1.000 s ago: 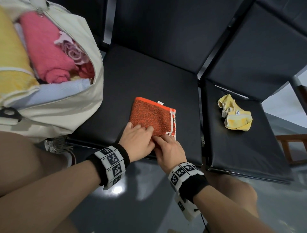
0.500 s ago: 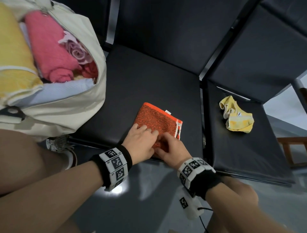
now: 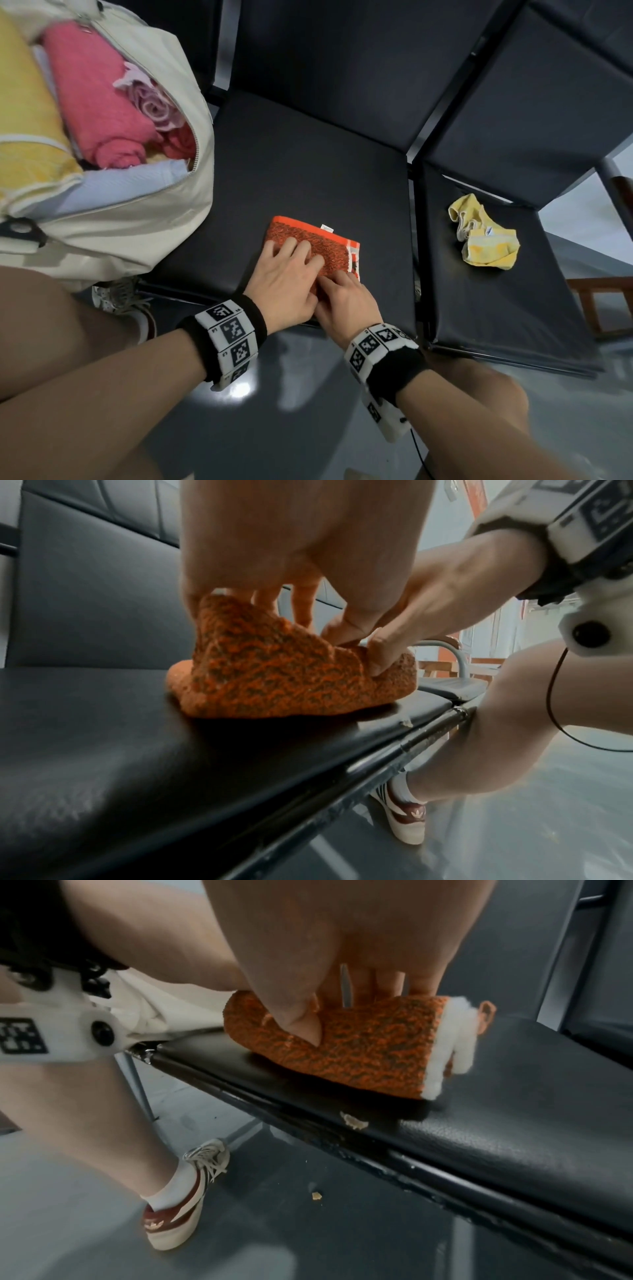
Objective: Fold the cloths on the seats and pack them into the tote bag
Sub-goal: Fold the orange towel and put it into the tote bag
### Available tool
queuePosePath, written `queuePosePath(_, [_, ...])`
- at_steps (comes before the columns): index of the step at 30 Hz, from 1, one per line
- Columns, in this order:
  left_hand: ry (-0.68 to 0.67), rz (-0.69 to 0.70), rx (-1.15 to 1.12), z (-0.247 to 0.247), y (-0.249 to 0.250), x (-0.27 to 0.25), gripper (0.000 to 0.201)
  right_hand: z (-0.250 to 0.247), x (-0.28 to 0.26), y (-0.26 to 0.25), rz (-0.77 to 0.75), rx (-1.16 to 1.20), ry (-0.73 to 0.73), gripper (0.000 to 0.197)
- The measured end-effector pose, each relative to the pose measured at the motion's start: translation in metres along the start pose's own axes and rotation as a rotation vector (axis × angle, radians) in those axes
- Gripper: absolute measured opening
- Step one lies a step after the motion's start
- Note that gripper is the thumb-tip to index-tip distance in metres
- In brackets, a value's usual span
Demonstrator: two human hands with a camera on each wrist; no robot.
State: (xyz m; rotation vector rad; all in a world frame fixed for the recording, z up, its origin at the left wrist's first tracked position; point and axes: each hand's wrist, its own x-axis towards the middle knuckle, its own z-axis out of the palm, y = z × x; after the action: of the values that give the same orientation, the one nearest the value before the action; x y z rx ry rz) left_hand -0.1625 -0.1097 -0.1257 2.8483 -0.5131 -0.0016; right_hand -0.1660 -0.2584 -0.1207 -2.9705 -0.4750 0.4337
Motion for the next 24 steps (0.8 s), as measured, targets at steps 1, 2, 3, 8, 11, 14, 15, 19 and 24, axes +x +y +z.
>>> queuePosePath(1, [-0.031, 0.008, 0.017, -0.002, -0.001, -0.001, 0.036, -0.004, 0.003, 0.0, 0.019, 0.014, -0.042, 0.049])
queuePosePath(2, [-0.071, 0.019, 0.038, -0.003, -0.001, -0.001, 0.042, -0.008, 0.006, -0.001, 0.04, 0.037, -0.077, 0.041])
queuePosePath(3, [-0.111, 0.029, 0.061, -0.004, -0.002, -0.002, 0.048, -0.011, 0.01, -0.001, 0.051, 0.064, -0.092, 0.035])
queuePosePath(8, [-0.128, 0.037, 0.091, -0.005, -0.003, 0.0, 0.042, -0.013, 0.016, 0.001, 0.088, 0.168, -0.13, 0.031])
queuePosePath(11, [-0.155, 0.001, 0.064, -0.005, -0.002, 0.002, 0.039, -0.008, 0.005, 0.005, 0.002, 0.092, 0.024, 0.049])
queuePosePath(14, [-0.17, -0.044, 0.016, -0.004, -0.003, 0.003, 0.038, -0.004, -0.008, 0.007, -0.082, 0.037, 0.132, 0.052])
queuePosePath(15, [-0.18, -0.065, -0.007, -0.004, -0.003, 0.004, 0.036, -0.004, -0.012, 0.007, -0.098, 0.02, 0.12, 0.054])
queuePosePath(19, [-0.216, -0.112, -0.044, -0.005, 0.0, 0.007, 0.033, 0.005, -0.016, 0.003, -0.075, -0.032, 0.056, 0.055])
queuePosePath(24, [-0.098, -0.028, -0.011, -0.007, -0.001, 0.001, 0.039, 0.003, -0.003, -0.004, 0.079, 0.123, 0.074, 0.035])
